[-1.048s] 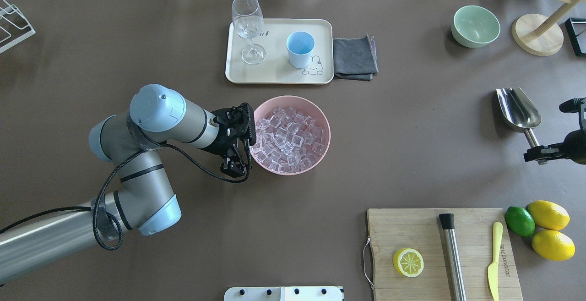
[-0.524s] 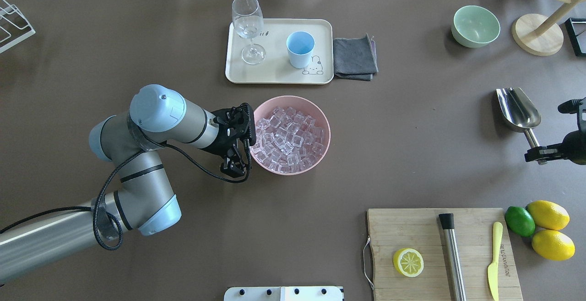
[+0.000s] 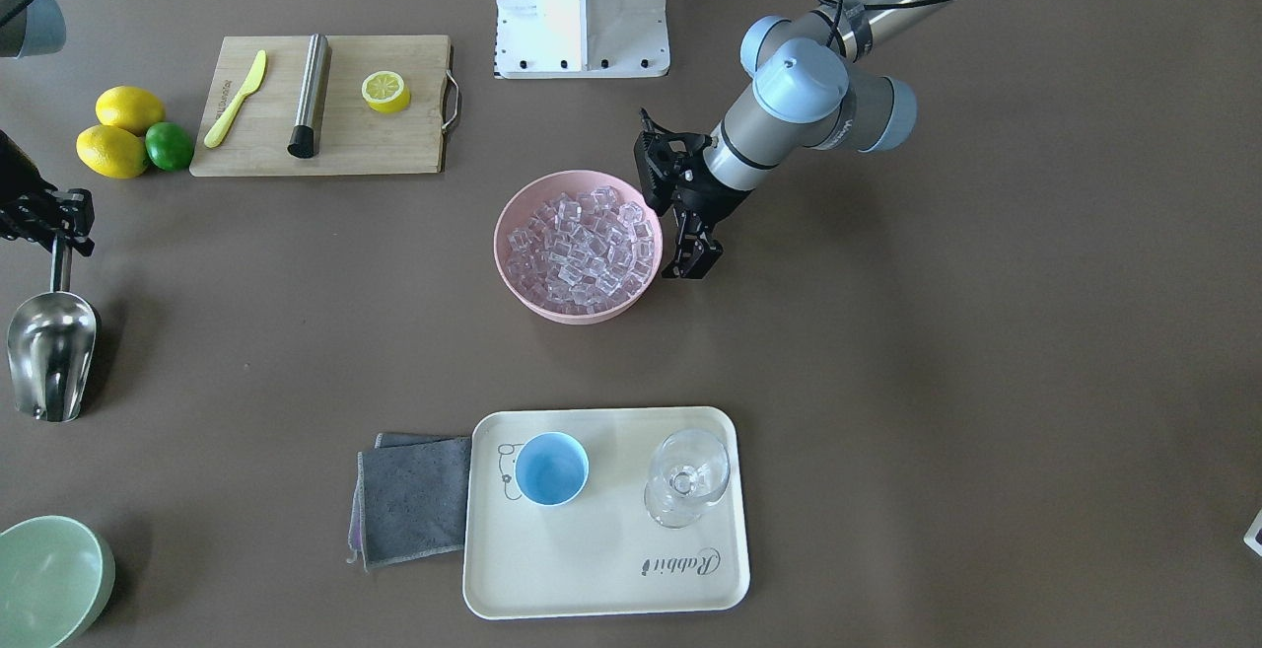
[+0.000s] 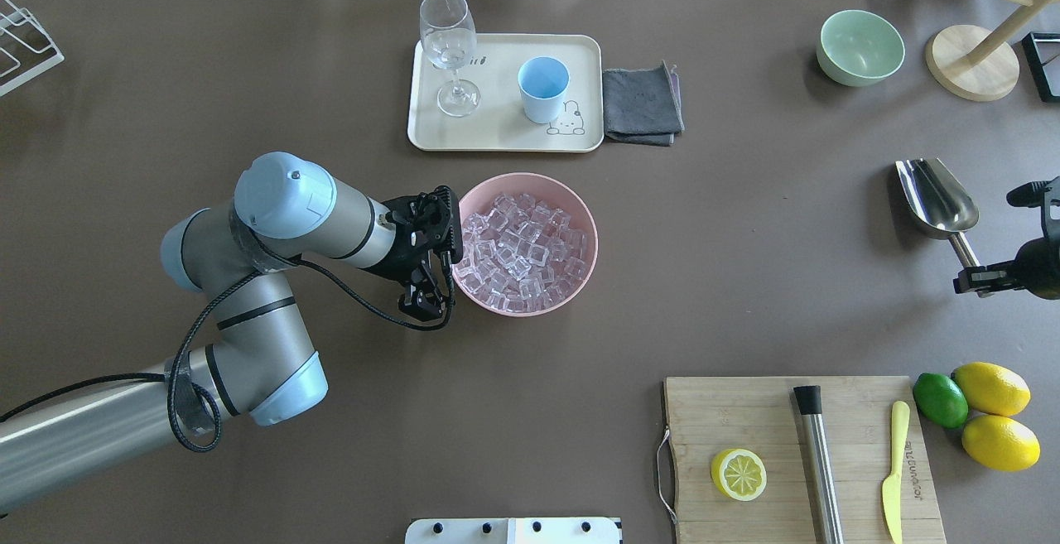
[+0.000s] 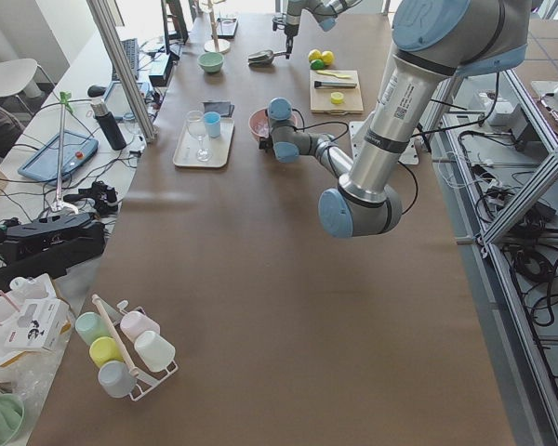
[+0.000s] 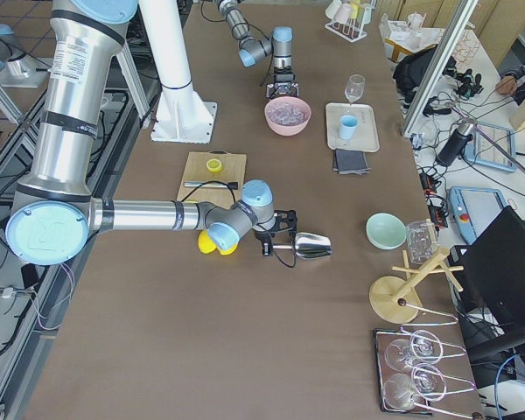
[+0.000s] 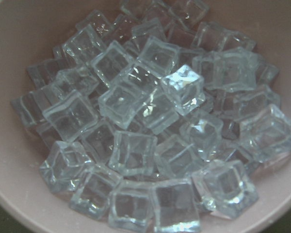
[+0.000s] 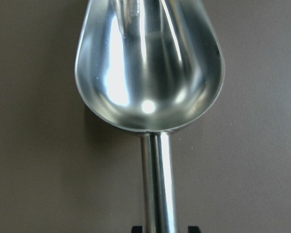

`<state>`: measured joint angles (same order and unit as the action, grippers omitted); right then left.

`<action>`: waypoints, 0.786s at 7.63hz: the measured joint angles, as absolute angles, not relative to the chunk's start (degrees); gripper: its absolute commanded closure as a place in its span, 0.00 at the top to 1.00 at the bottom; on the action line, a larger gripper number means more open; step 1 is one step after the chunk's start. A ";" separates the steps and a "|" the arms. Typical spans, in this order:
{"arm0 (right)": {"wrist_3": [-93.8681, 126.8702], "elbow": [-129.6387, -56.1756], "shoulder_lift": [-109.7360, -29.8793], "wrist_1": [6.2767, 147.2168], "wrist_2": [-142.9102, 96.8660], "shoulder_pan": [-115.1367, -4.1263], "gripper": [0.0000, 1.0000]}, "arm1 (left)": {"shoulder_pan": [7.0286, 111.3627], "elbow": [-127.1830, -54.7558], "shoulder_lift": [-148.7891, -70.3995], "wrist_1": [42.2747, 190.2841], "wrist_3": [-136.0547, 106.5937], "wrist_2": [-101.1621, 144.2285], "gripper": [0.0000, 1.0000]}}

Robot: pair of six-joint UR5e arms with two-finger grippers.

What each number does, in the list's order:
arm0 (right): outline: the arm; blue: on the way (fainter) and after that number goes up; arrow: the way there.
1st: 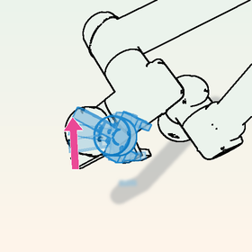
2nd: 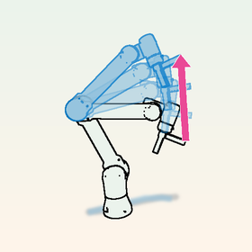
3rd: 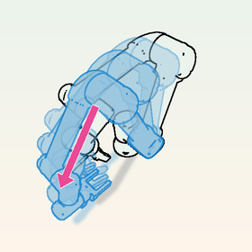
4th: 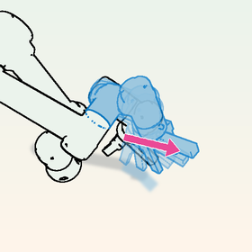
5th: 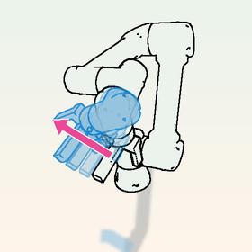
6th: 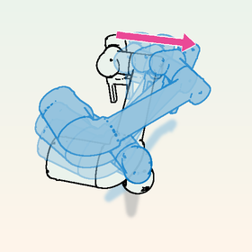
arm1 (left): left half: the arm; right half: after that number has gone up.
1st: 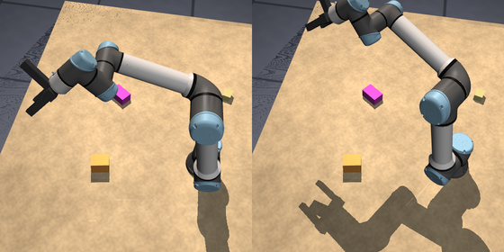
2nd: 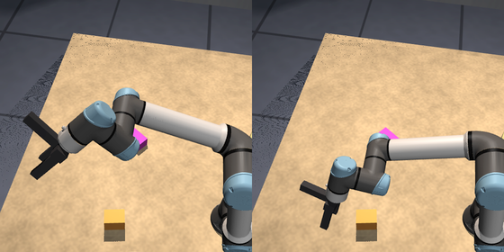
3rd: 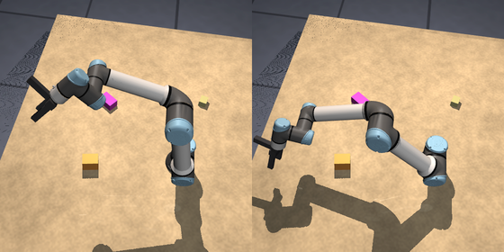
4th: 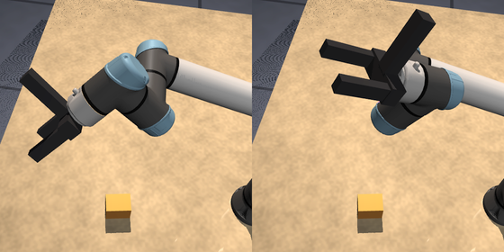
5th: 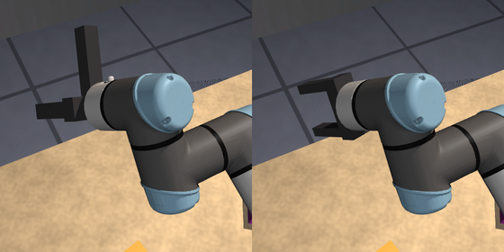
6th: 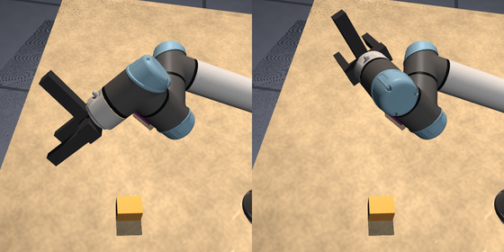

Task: Put ice in cup with scoop
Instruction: 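Hold the pink bowl steady with the left gripper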

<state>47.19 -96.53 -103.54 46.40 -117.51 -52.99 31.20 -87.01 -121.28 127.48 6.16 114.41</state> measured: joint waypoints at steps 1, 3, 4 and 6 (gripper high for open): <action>47.19 -96.52 -103.54 46.41 -117.42 -52.95 0.30 | 31.20 -87.01 -121.23 127.60 6.19 114.43 0.99; 47.19 -96.51 -103.54 46.40 -117.21 -52.80 0.00 | 31.20 -87.01 -120.44 128.80 6.28 114.48 0.99; 47.20 -96.50 -103.53 46.40 -117.14 -52.77 0.00 | 31.21 -87.01 -119.06 130.77 6.30 114.55 0.99; 46.94 -96.50 -103.50 46.29 -117.08 -52.68 0.00 | 31.24 -87.01 -116.14 134.81 6.26 114.71 0.99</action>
<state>46.94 -96.50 -103.50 46.29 -117.08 -52.68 31.24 -87.01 -116.14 134.81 6.26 114.71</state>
